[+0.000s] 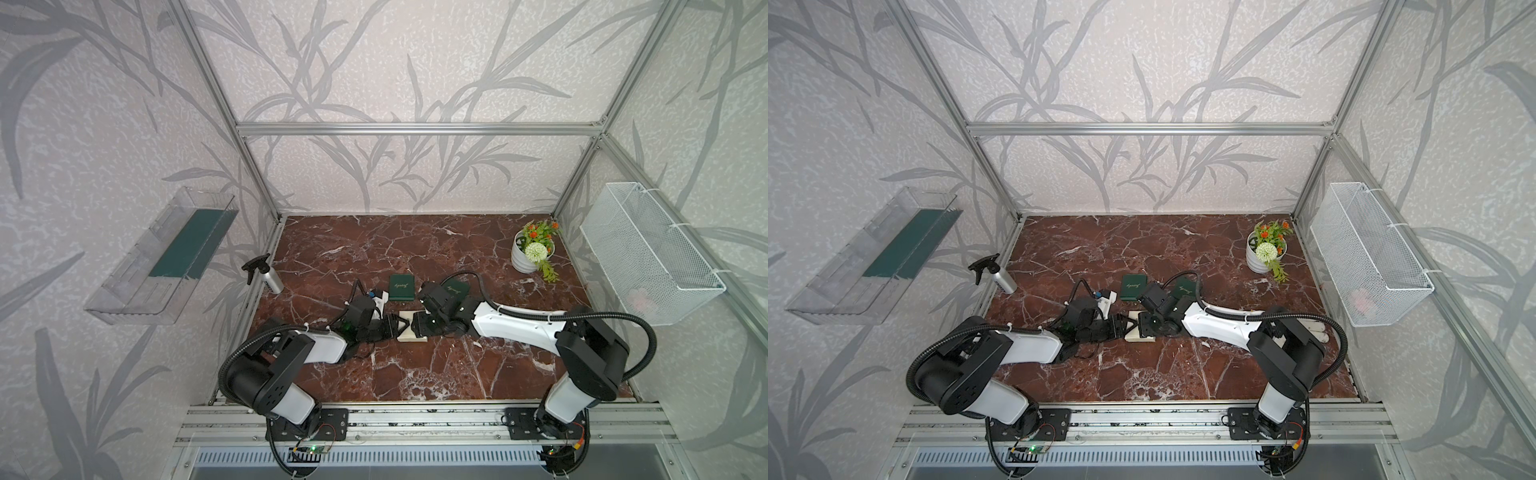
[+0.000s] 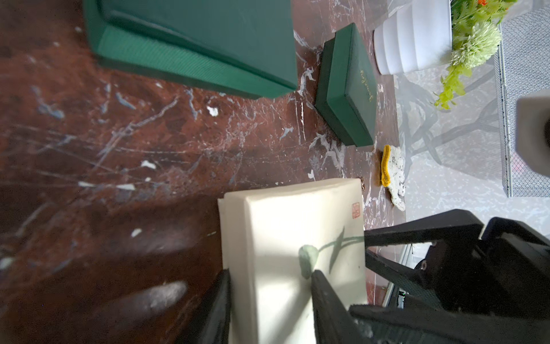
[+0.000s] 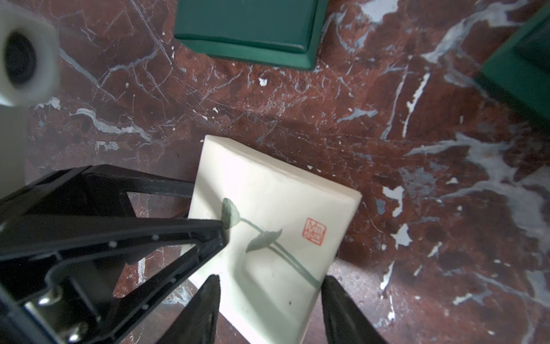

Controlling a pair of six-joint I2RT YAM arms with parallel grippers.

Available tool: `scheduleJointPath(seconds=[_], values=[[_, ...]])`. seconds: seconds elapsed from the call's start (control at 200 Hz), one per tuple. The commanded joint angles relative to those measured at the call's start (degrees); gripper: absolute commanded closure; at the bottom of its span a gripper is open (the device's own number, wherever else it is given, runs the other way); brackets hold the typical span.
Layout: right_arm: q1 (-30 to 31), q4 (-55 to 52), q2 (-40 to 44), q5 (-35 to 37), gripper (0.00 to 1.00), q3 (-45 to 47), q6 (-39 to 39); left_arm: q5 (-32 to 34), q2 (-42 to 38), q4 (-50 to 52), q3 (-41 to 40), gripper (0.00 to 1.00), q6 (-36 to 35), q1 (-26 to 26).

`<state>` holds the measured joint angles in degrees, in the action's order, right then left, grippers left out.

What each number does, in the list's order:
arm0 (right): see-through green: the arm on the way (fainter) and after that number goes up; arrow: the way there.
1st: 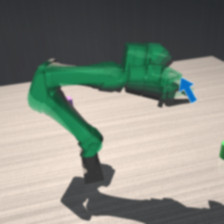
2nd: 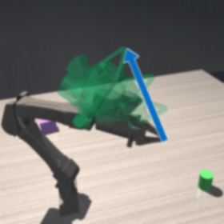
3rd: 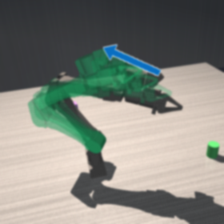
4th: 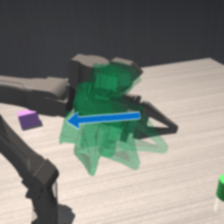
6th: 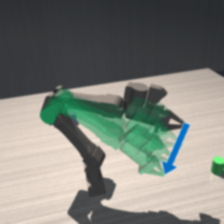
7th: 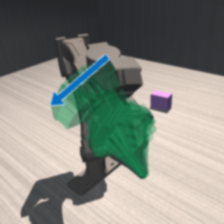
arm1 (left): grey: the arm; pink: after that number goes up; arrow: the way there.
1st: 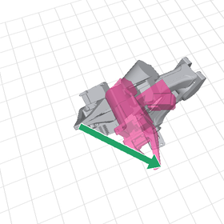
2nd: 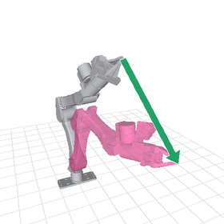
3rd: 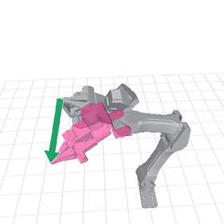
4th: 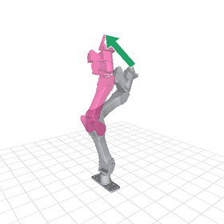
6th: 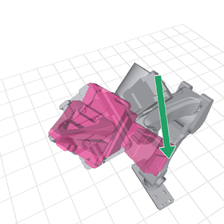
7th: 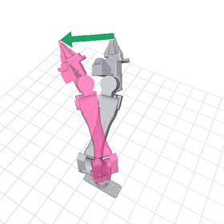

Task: Take the rings out of the lift-off lid box
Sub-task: Close the lid on the jewelry box.

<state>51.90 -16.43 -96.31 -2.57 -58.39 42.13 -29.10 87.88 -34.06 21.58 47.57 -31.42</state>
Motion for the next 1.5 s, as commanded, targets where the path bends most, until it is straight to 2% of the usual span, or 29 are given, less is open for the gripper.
scheduleJointPath(seconds=[0.0, 0.125, 0.3, 0.65, 0.765, 0.885, 0.975, 1.275, 1.415, 1.495], values=[[1.4, 3.9, -1.0, -1.9, 0.44, -3.0, -0.6, -3.8, 1.4, 2.2, 0.7, 0.57, -0.3, -0.7], [0.9, 2.5, -1.0, -0.7, 0.43, -2.7, 0.3, -3.5, 0.8, 4.7, 1.7, 0.56, -1.3, -0.7], [0.1, 1.9, -0.8, -0.5, 0.39, -1.9, 1.3, -0.3, -3.6, 11.7, 3.0, 0.49, -3.6, -0.7], [-0.3, 6.5, -0.3, -6.3, 0.37, 0.0, 2.8, 11.4, -12.2, 29.0, 8.7, 0.43, -8.0, -0.4], [-0.3, 6.1, -1.2, -6.4, 0.36, 0.0, 3.5, 14.4, -14.7, 32.6, 9.4, 0.40, -8.8, 0.1], [-0.1, 4.3, -3.1, -4.7, 0.35, -0.6, 4.1, 20.3, -17.8, 38.7, 10.4, 0.39, -8.2, 0.6], [0.9, 4.1, -4.3, -4.4, 0.34, -1.7, 4.5, 23.7, -20.0, 43.5, 11.1, 0.35, -8.2, 2.0], [3.3, 10.7, -8.8, -9.4, 0.35, -5.0, 8.8, 25.1, -24.0, 46.5, 11.5, 0.31, -7.0, 5.9], [3.1, 11.5, -9.3, -11.0, 0.34, -7.1, 8.1, 27.2, -25.3, 48.3, 12.0, 0.28, -7.5, 6.7], [2.0, 10.7, -7.6, -10.4, 0.26, -6.4, 7.3, 28.9, -25.1, 49.5, 13.0, 0.26, -8.0, 6.9]])
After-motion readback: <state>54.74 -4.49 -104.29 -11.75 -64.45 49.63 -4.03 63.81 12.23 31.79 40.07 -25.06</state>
